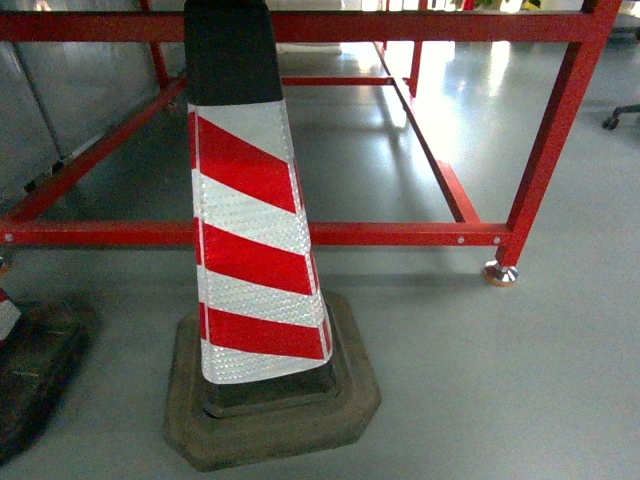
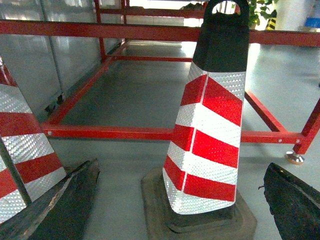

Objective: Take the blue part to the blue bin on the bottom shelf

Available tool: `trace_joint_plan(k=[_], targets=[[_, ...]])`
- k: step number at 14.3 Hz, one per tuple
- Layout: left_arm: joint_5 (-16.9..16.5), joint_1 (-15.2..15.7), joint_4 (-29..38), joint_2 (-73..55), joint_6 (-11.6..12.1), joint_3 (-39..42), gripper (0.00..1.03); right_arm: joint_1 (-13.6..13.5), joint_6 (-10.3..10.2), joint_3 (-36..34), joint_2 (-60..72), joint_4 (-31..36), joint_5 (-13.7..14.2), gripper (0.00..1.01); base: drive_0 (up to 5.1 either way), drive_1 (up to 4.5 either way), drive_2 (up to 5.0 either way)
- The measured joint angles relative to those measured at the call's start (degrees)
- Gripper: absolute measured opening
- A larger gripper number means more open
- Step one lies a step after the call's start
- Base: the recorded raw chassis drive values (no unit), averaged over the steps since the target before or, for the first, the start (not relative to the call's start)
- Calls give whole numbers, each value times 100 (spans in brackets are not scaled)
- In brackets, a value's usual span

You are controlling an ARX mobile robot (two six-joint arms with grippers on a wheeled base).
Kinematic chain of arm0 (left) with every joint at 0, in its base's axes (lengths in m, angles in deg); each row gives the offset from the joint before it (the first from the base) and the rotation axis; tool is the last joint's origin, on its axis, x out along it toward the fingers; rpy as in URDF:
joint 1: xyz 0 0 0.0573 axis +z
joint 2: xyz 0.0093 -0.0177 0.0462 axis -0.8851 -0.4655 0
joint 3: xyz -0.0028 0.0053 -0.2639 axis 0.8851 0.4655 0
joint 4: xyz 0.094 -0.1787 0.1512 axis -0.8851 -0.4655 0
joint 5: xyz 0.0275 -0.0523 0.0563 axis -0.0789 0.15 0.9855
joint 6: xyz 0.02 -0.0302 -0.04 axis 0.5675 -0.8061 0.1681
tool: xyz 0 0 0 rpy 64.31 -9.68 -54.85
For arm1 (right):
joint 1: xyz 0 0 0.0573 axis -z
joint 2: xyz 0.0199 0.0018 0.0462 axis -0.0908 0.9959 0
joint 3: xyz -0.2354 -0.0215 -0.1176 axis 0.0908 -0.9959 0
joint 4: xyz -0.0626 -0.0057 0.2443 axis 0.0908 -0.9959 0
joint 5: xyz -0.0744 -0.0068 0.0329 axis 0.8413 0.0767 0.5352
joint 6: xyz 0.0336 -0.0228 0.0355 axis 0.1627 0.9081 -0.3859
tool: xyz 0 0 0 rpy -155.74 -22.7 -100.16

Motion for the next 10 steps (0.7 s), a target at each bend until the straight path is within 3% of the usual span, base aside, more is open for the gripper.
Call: trace_joint_plan(k=[10], targets=[[0, 0, 0, 0, 0, 0, 98, 0, 0, 0, 0, 0, 0, 98, 0, 0, 0]])
